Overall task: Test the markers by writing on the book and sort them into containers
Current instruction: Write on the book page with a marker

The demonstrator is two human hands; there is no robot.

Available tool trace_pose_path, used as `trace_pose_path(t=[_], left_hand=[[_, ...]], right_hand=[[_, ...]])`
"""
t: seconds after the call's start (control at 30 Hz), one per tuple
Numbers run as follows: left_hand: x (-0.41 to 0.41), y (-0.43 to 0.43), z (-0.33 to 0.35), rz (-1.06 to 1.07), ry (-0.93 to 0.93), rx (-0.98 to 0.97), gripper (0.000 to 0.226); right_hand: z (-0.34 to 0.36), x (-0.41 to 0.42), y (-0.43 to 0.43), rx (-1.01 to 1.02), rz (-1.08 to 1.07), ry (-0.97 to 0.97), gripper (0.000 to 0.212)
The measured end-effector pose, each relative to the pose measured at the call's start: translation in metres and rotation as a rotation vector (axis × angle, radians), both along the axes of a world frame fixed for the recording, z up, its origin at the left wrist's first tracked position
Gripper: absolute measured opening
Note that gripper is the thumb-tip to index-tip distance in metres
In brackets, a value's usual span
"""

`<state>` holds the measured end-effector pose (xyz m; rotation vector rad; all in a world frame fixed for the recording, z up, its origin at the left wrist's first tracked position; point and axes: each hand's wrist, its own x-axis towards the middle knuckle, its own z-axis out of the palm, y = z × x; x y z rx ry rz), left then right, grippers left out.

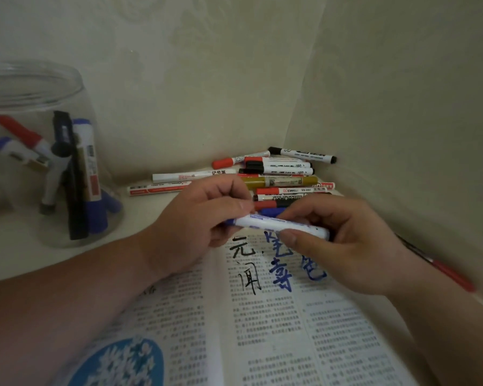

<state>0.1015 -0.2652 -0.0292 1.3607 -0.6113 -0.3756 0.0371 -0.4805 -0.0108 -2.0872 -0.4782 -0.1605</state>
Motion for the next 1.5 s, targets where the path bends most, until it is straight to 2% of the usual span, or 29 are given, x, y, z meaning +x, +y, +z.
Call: trace_pose_path(t=[0.07, 0.17, 0.27, 0.33, 0.4, 0.47, 0.57, 0.63, 0.73, 0.8, 0.87, 0.97, 1.03, 1.13, 1.27, 1.37, 1.5], left_hand=[[-0.006, 0.002, 0.003, -0.012, -0.121, 0.106, 0.029], [-0.011, 0.002, 0.005, 0.172, -0.416, 0.390, 0.051], [-0.008, 0.001, 0.003, 0.300, -0.387, 0.493, 0.066], [-0.006, 0.001, 0.004, 0.372, -0.385, 0.520, 0.066], [-0.007, 0.001, 0.004, 0.353, -0.419, 0.510, 0.061], [-0.010, 0.002, 0.005, 0.345, -0.451, 0.480, 0.058], [-0.011, -0.001, 0.005, 0.358, -0.443, 0.477, 0.061], [-0.014, -0.002, 0.005, 0.342, -0.446, 0.487, 0.061], [-0.018, -0.002, 0.004, 0.357, -0.506, 0.524, 0.068], [-0.018, -0.004, 0.006, 0.341, -0.535, 0.524, 0.066], [-0.013, -0.006, 0.008, 0.400, -0.508, 0.491, 0.067], [-0.006, -0.006, 0.009, 0.486, -0.509, 0.436, 0.065], [-0.004, -0.003, 0.008, 0.511, -0.521, 0.406, 0.061], [0.000, 0.000, 0.004, 0.523, -0.537, 0.350, 0.056], [0.012, 0.004, 0.001, 0.654, -0.399, 0.300, 0.059], [0.020, 0.007, -0.005, 0.723, -0.333, 0.290, 0.049], [0.020, 0.005, -0.004, 0.739, -0.115, 0.112, 0.058]], right_hand=[[0.000, -0.002, 0.005, -0.131, 0.016, -0.163, 0.010], [0.000, -0.004, 0.008, -0.336, 0.032, -0.391, 0.011], [-0.001, -0.006, 0.008, -0.473, -0.010, -0.536, 0.019], [-0.001, -0.007, 0.010, -0.508, -0.035, -0.601, 0.023], [-0.002, -0.008, 0.013, -0.501, -0.035, -0.591, 0.022], [-0.001, -0.012, 0.016, -0.380, -0.023, -0.462, 0.020], [0.002, -0.013, 0.018, -0.018, -0.069, -0.005, 0.023], [0.004, -0.011, 0.014, 0.107, -0.060, 0.253, 0.030], [0.006, -0.007, 0.012, 0.212, 0.031, 0.474, 0.038], [0.007, -0.006, 0.014, 0.289, 0.021, 0.527, 0.031], [0.010, -0.004, 0.017, 0.402, -0.011, 0.505, 0.018], [0.009, 0.003, 0.017, 0.665, -0.102, 0.429, 0.013], [0.005, 0.005, 0.018, 0.765, -0.157, 0.340, 0.008], [-0.002, 0.005, 0.025, 0.756, -0.236, 0.158, 0.010], [0.005, 0.004, 0.036, 0.724, -0.309, -0.058, 0.017], [0.019, 0.003, 0.039, 0.771, -0.296, -0.078, 0.021], [0.049, 0.010, 0.060, 0.706, -0.248, -0.139, 0.019]])
